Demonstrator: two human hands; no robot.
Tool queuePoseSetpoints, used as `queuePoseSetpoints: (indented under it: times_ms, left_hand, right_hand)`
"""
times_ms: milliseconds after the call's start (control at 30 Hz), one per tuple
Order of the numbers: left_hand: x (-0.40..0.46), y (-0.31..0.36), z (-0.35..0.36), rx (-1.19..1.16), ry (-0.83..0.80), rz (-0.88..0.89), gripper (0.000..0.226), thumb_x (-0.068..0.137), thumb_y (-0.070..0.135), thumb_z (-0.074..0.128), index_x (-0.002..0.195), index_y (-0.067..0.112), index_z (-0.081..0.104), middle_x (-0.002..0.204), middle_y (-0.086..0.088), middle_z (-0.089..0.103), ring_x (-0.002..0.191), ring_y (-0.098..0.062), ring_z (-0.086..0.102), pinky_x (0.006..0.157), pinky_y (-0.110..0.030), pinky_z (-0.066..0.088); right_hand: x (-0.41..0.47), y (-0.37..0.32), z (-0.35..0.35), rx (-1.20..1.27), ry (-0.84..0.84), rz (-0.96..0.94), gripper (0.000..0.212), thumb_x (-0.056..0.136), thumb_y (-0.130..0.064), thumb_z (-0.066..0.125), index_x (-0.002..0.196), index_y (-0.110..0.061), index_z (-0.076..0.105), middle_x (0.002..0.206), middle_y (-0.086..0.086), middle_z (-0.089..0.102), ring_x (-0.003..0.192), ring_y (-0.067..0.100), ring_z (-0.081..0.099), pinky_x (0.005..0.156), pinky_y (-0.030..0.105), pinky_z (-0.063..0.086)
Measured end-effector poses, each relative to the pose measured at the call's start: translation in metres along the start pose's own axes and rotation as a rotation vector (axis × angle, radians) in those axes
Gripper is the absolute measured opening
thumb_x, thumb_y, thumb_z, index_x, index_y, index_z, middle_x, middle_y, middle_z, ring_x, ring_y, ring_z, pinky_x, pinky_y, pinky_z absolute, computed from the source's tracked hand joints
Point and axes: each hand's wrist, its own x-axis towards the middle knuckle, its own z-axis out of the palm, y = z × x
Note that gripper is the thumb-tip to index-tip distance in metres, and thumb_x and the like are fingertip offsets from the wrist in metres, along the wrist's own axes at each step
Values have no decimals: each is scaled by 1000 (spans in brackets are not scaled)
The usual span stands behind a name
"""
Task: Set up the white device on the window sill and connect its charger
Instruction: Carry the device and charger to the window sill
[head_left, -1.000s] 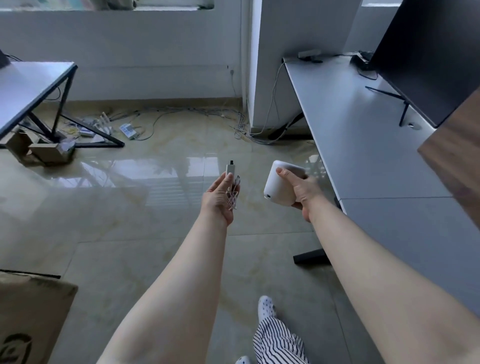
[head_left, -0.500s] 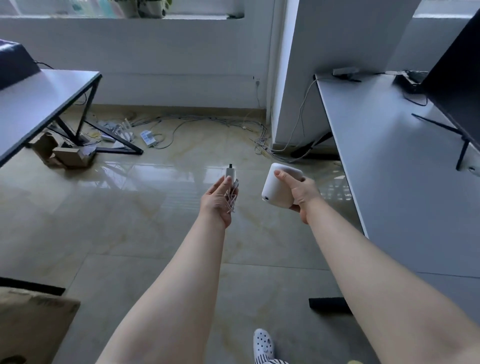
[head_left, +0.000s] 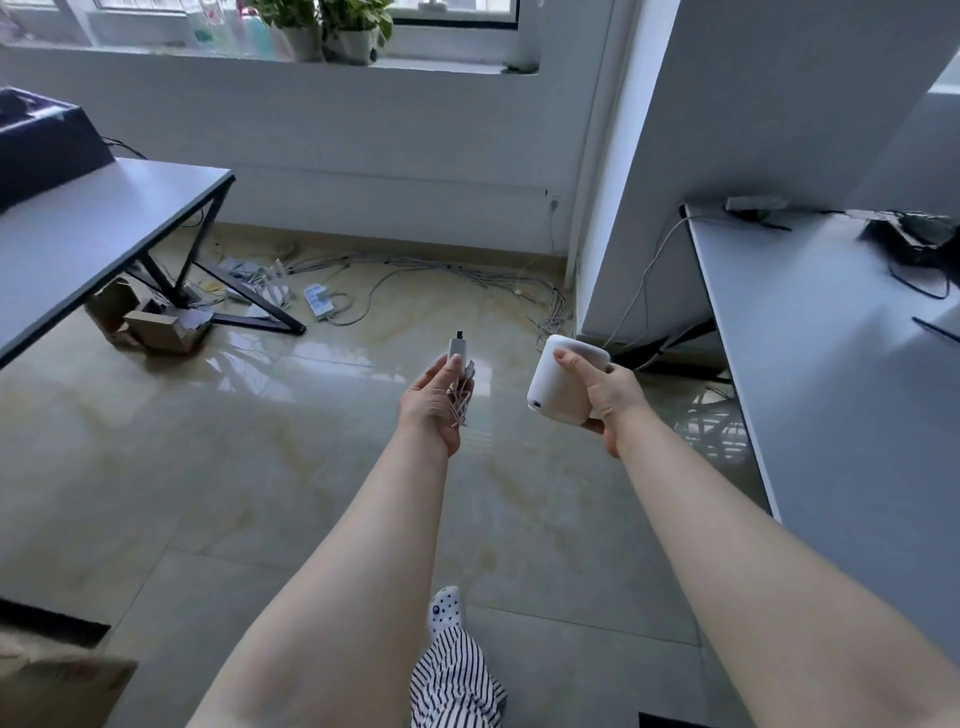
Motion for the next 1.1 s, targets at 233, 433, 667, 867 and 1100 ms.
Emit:
queuePoseSetpoints:
  times_ms: [233, 433, 667, 867, 1100]
  left_hand:
    - [98, 40, 46, 6, -74, -18, 7, 85, 4, 65, 87, 11, 63, 85, -12, 63, 73, -20, 62, 70, -24, 54]
    - [176, 86, 73, 37, -79, -22, 17, 85, 5, 65, 101, 9, 64, 84, -10, 65, 57, -12, 67, 67, -21, 55]
    - [243, 112, 103, 59, -54, -35, 40, 84, 4, 65, 124, 1, 59, 85, -12, 64, 70, -18, 64, 67, -23, 56]
    - [314, 125, 143, 62, -40, -42, 28, 84, 5, 66, 112, 7, 63, 88, -12, 65, 68, -16, 66, 69, -22, 56]
    - [413, 142, 207, 63, 23, -26, 10, 81, 3, 69, 87, 10, 65, 86, -14, 67, 59, -15, 68, 65, -22, 58]
  right_hand:
    - [88, -38, 59, -20, 25, 1, 60, 76, -39, 75, 126, -11, 56, 115, 7, 59, 92, 22, 56, 58, 29, 49]
    - [154, -77, 104, -5, 46, 2, 60, 77, -40, 74, 126, -11, 54, 114, 7, 58, 83, 17, 55, 56, 27, 46]
    - [224, -106, 137, 12, 48, 27, 62, 76, -40, 75, 126, -10, 53, 112, 6, 57, 85, 19, 56, 58, 30, 48]
    - [300, -131, 159, -3, 38, 51, 65, 74, -42, 76, 126, -11, 53, 117, 8, 58, 100, 27, 55, 61, 31, 51]
    - [412, -181, 178, -23, 13, 59, 50, 76, -39, 75, 113, -14, 53, 115, 8, 58, 99, 28, 55, 66, 35, 54]
